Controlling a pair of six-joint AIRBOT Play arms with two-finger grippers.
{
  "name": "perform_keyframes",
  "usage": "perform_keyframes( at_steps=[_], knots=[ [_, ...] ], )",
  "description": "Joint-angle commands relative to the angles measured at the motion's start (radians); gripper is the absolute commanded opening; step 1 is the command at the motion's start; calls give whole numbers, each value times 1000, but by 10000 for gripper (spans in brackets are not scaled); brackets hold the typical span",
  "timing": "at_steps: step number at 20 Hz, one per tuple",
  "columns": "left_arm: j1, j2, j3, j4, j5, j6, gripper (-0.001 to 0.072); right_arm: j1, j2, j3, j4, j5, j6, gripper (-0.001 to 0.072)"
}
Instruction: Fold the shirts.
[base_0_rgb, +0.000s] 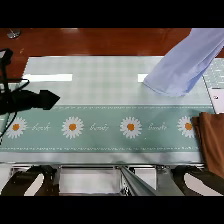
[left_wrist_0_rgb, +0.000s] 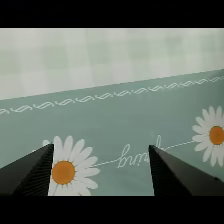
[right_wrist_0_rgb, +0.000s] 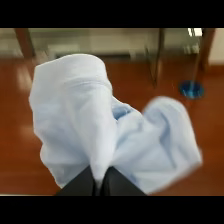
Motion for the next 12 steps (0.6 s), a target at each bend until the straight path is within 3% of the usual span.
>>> perform_keyframes(
  at_steps=[1, 4, 7, 9, 12],
  knots=[
    [-23, 149, -121, -48, 30, -31, 700, 103, 106, 2, 74, -51, -51, 20],
    [-28, 140, -149, -60, 58, -31, 700, 227, 127, -7, 112, 75, -56, 20],
    [-28, 107, -149, -60, 119, -31, 700, 365, 127, -170, 233, 129, -115, 20],
    [-28, 79, -149, -60, 151, -31, 700, 453, 127, -388, 237, 81, -63, 19],
    [-28, 23, -149, -59, 138, -78, 700, 571, 48, -713, 358, -163, 58, 20]
  ],
)
